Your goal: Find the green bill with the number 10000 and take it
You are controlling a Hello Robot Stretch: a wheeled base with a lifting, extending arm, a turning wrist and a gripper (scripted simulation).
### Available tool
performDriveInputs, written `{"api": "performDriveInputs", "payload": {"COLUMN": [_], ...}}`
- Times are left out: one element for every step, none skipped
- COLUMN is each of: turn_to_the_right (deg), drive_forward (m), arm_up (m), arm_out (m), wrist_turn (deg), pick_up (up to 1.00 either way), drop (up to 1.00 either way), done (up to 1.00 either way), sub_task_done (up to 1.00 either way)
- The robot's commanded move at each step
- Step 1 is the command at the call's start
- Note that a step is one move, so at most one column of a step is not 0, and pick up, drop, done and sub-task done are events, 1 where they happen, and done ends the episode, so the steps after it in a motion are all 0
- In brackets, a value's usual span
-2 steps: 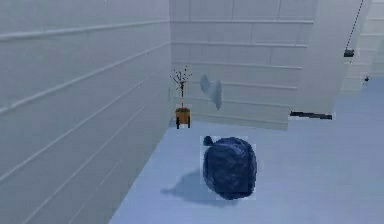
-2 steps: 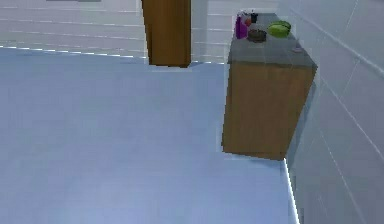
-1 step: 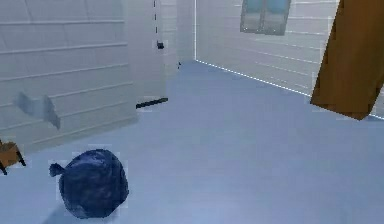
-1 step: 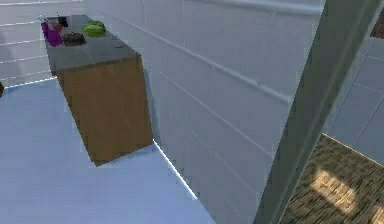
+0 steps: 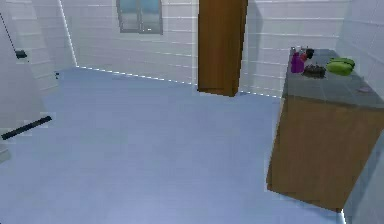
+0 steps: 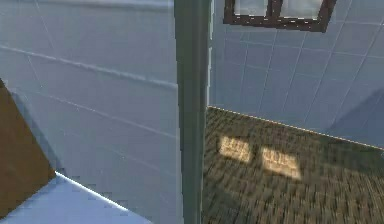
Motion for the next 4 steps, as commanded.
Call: {"api": "performDriveInputs", "payload": {"turn_to_the_right": [0.0,3.0,0.0,21.0], "drive_forward": [1.0,0.0,0.45,0.0], "arm_up": [0.0,0.0,0.0,0.0], "arm_out": [0.0,0.0,0.0,0.0], "wrist_turn": [0.0,0.0,0.0,0.0], "pick_up": [0.0,0.0,0.0,0.0], "drop": [0.0,0.0,0.0,0.0], "done": [0.0,0.0,0.0,0.0], "sub_task_done": [0.0,0.0,0.0,0.0]}}
